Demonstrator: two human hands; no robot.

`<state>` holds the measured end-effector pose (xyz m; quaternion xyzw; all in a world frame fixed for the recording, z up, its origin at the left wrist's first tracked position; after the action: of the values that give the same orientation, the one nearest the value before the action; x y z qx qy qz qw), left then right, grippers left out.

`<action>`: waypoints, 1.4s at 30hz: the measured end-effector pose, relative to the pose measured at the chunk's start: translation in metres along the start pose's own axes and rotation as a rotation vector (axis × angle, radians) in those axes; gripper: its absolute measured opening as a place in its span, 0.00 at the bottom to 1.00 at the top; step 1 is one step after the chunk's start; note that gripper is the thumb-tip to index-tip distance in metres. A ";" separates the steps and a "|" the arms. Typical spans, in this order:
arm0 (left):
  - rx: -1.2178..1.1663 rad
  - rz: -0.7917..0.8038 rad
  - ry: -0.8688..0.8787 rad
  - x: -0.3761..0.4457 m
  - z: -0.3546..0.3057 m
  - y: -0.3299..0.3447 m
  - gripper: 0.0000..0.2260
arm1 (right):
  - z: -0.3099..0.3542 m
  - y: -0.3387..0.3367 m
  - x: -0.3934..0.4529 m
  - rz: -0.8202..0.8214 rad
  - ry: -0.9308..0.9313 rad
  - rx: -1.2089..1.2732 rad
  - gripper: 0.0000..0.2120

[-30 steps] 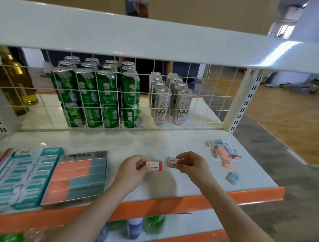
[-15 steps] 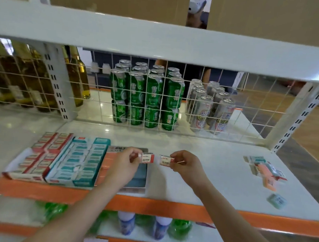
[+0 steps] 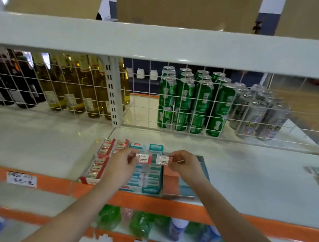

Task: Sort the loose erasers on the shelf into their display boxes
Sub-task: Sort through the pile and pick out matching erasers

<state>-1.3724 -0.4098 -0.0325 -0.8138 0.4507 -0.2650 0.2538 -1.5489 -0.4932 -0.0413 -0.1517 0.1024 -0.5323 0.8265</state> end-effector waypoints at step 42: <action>0.419 0.272 0.160 0.035 0.085 -0.060 0.22 | 0.055 0.145 0.039 0.195 -0.313 -0.704 0.09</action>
<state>-1.2642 -0.3970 -0.0486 -0.6519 0.5097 -0.3796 0.4137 -1.3917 -0.4653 -0.0421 -0.4945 0.1654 -0.3541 0.7764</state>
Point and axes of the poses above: each hand's wrist, its own x-axis towards the middle knuckle, its own y-axis out of the palm, z = x × y, the point moved 4 cm from there along x, towards the middle knuckle
